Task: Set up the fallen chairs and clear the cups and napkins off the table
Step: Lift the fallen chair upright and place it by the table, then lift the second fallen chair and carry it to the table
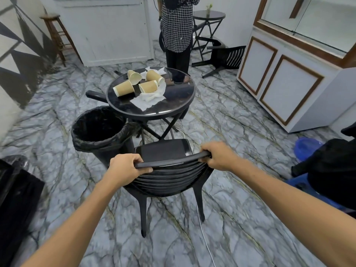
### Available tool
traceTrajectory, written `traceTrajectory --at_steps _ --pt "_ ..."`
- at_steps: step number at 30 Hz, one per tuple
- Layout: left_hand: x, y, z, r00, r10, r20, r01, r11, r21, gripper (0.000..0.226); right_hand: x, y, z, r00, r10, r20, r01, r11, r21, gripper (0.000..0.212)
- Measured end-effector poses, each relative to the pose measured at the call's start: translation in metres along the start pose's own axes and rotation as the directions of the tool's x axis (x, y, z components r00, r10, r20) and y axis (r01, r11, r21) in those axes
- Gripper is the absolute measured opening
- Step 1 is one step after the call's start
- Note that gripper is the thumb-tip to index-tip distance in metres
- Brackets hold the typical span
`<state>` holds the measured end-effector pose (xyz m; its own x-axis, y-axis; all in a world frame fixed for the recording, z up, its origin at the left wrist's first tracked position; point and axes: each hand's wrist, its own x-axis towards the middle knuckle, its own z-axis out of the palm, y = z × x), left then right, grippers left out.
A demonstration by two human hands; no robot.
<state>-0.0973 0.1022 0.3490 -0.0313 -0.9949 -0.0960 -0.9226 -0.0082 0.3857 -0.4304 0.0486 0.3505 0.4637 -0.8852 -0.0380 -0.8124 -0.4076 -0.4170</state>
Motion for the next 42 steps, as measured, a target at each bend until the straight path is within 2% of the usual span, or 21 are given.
traceTrajectory --at_steps 5,12,15,18,21,22,26,32,38,42 --pt "-0.009 -0.005 0.003 0.999 -0.030 -0.034 0.030 0.999 0.010 0.045 -0.006 -0.006 0.005 1.000 0.015 -0.005 -0.015 1.000 0.001 0.009" --pt "-0.016 -0.005 0.002 0.998 -0.051 0.025 0.049 0.996 0.070 0.047 -0.012 -0.012 0.011 1.000 0.005 -0.028 -0.005 1.000 0.012 0.009" --pt "-0.018 -0.003 -0.004 0.992 -0.068 0.108 0.058 0.994 0.092 0.045 -0.015 -0.015 0.012 0.999 -0.007 -0.042 0.006 1.000 -0.031 0.010" --pt "-0.017 0.001 -0.012 0.974 -0.077 0.215 0.071 0.997 0.035 0.047 -0.020 -0.017 0.012 0.998 -0.021 -0.060 0.017 0.998 -0.055 0.011" --pt "-0.017 0.020 -0.022 0.940 -0.019 0.341 0.034 0.999 -0.040 0.065 -0.028 -0.019 0.003 0.998 -0.047 -0.040 0.047 0.999 -0.010 0.010" --pt "-0.018 0.031 -0.024 0.932 0.021 0.361 0.005 0.998 -0.070 0.064 -0.032 -0.019 -0.003 0.998 -0.046 -0.031 0.046 0.999 0.016 0.014" --pt "-0.011 0.080 -0.034 0.943 0.111 0.313 -0.074 0.989 -0.127 0.050 -0.046 -0.012 -0.037 0.999 0.015 0.029 -0.016 0.999 0.032 0.039" --pt "0.024 0.140 -0.036 0.963 0.142 0.230 -0.117 0.986 -0.120 0.074 -0.051 0.012 -0.094 0.989 0.143 0.032 -0.139 0.984 -0.115 0.055" --pt "0.080 0.186 -0.048 0.955 0.212 0.208 -0.203 0.977 -0.064 0.087 -0.027 0.052 -0.142 0.985 0.170 -0.003 -0.168 0.966 -0.195 0.062" --pt "0.134 0.211 -0.056 0.951 0.235 0.200 -0.233 0.972 -0.036 0.086 0.005 0.081 -0.176 0.981 0.195 -0.003 -0.191 0.957 -0.219 0.065"
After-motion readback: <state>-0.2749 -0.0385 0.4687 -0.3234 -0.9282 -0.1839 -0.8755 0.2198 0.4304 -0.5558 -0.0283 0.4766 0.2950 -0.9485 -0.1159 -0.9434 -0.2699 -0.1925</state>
